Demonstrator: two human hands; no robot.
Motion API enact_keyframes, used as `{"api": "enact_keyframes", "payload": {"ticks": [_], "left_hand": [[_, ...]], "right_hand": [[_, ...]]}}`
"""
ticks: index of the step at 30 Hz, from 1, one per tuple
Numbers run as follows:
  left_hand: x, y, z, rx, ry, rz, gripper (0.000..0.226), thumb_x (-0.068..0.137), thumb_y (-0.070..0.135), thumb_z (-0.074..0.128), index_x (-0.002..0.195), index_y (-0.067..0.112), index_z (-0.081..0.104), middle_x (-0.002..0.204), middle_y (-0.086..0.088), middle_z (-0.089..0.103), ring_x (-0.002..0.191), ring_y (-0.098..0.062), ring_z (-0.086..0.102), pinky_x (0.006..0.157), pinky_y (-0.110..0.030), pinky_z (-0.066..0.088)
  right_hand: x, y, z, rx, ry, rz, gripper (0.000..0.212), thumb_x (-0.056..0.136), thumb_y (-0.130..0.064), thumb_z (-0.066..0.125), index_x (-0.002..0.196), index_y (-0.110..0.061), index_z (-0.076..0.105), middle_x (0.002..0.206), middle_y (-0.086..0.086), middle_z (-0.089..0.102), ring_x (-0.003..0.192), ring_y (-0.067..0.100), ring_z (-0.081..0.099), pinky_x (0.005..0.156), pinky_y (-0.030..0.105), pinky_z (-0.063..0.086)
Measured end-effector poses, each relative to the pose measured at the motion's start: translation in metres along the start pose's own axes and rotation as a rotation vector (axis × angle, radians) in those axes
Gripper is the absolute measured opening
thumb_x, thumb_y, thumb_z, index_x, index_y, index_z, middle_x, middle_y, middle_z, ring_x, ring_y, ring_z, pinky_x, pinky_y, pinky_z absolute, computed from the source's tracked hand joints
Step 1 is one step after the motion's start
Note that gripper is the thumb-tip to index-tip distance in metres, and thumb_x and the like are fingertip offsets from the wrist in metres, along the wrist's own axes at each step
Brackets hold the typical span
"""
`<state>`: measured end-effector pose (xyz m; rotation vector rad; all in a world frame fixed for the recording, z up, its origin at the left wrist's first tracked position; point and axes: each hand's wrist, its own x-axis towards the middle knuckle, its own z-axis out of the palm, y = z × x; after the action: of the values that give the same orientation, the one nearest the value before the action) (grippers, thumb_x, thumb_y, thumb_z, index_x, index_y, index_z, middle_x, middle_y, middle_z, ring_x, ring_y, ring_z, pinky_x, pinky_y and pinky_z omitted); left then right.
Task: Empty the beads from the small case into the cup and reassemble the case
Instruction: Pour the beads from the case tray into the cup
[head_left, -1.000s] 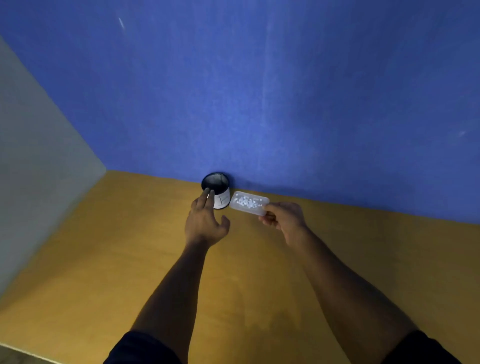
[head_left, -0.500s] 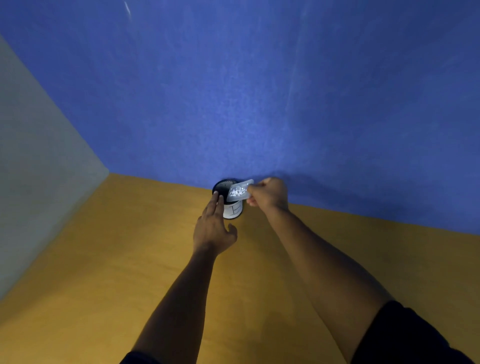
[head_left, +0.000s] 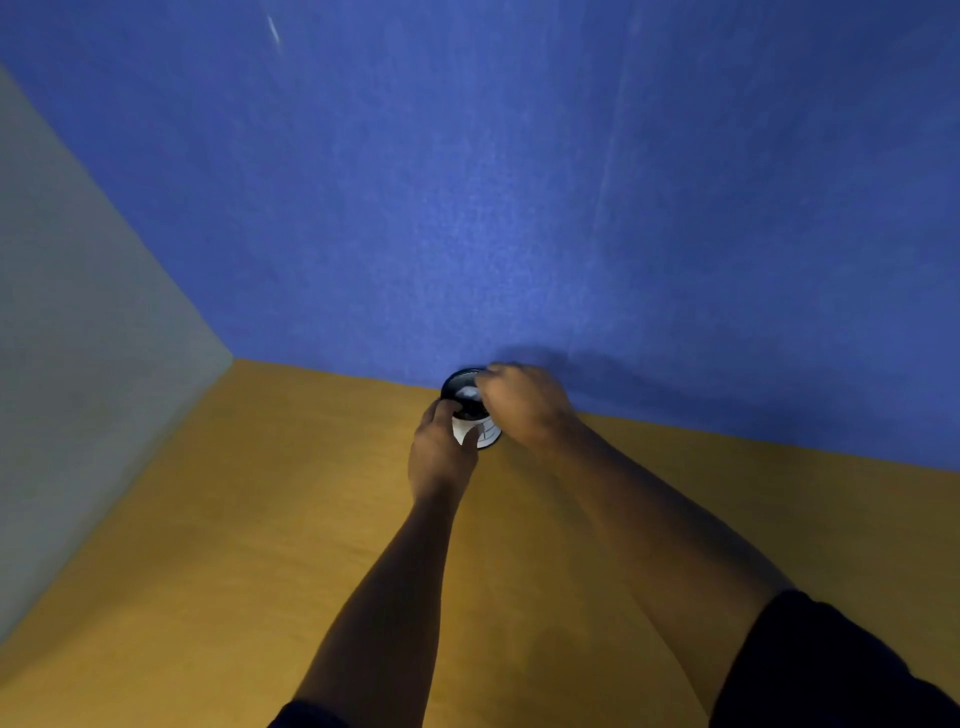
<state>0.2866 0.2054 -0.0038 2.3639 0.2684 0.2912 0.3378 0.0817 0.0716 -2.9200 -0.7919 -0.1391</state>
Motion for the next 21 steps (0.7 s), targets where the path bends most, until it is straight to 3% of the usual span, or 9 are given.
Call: {"api": "enact_keyframes", "payload": {"ticks": [5, 10, 12, 15, 18, 21], "left_hand": [[0.001, 0.003, 0.001, -0.028, 0.028, -0.029, 0.025, 0.085, 0.016, 0.074, 0.107, 0.018, 0.065, 0.113, 0.001, 0.071, 0.101, -0.023, 0.067, 0.077, -0.040, 0.058], [-0.015, 0.010, -0.003, -0.001, 0.040, 0.005, 0.024, 0.085, 0.018, 0.073, 0.108, 0.018, 0.066, 0.114, 0.000, 0.071, 0.099, -0.025, 0.067, 0.077, -0.040, 0.058], [-0.025, 0.014, -0.006, 0.011, 0.036, 0.010, 0.025, 0.086, 0.023, 0.074, 0.109, 0.016, 0.066, 0.113, -0.002, 0.071, 0.097, -0.026, 0.067, 0.076, -0.041, 0.058], [-0.039, 0.020, -0.008, 0.028, 0.022, 0.000, 0.027, 0.086, 0.024, 0.074, 0.111, 0.016, 0.066, 0.114, -0.002, 0.071, 0.097, -0.027, 0.068, 0.075, -0.040, 0.058], [-0.049, 0.026, -0.010, 0.031, 0.014, -0.007, 0.029, 0.086, 0.026, 0.074, 0.111, 0.016, 0.066, 0.113, -0.003, 0.071, 0.096, -0.027, 0.068, 0.074, -0.039, 0.057], [-0.056, 0.030, -0.010, 0.038, -0.009, -0.012, 0.027, 0.085, 0.026, 0.074, 0.109, 0.018, 0.065, 0.112, -0.001, 0.070, 0.092, -0.027, 0.067, 0.073, -0.038, 0.056]], "right_hand": [[-0.011, 0.002, 0.000, -0.019, 0.060, -0.065, 0.026, 0.094, -0.016, 0.058, 0.117, -0.007, 0.065, 0.115, 0.012, 0.066, 0.102, 0.032, 0.065, 0.076, 0.040, 0.053], [-0.038, 0.004, -0.010, -0.026, 0.247, -0.022, 0.016, 0.068, -0.003, 0.082, 0.079, -0.004, 0.070, 0.075, 0.012, 0.068, 0.064, 0.032, 0.068, 0.046, 0.033, 0.050], [-0.046, 0.007, -0.012, -0.006, 0.191, -0.002, 0.010, 0.083, -0.008, 0.071, 0.093, -0.004, 0.069, 0.090, 0.012, 0.069, 0.079, 0.032, 0.069, 0.056, 0.036, 0.052], [-0.054, 0.015, -0.013, -0.029, 0.086, -0.048, 0.018, 0.095, -0.012, 0.054, 0.108, -0.007, 0.065, 0.108, 0.009, 0.066, 0.097, 0.029, 0.065, 0.069, 0.038, 0.050], [-0.063, 0.016, -0.015, 0.019, 0.113, -0.023, 0.016, 0.096, -0.015, 0.053, 0.104, -0.010, 0.066, 0.105, 0.007, 0.067, 0.093, 0.028, 0.066, 0.068, 0.037, 0.049], [-0.074, 0.019, -0.017, 0.265, 0.202, 0.170, 0.016, 0.093, -0.022, 0.059, 0.089, -0.009, 0.067, 0.094, 0.007, 0.070, 0.084, 0.030, 0.066, 0.066, 0.037, 0.049]]}}
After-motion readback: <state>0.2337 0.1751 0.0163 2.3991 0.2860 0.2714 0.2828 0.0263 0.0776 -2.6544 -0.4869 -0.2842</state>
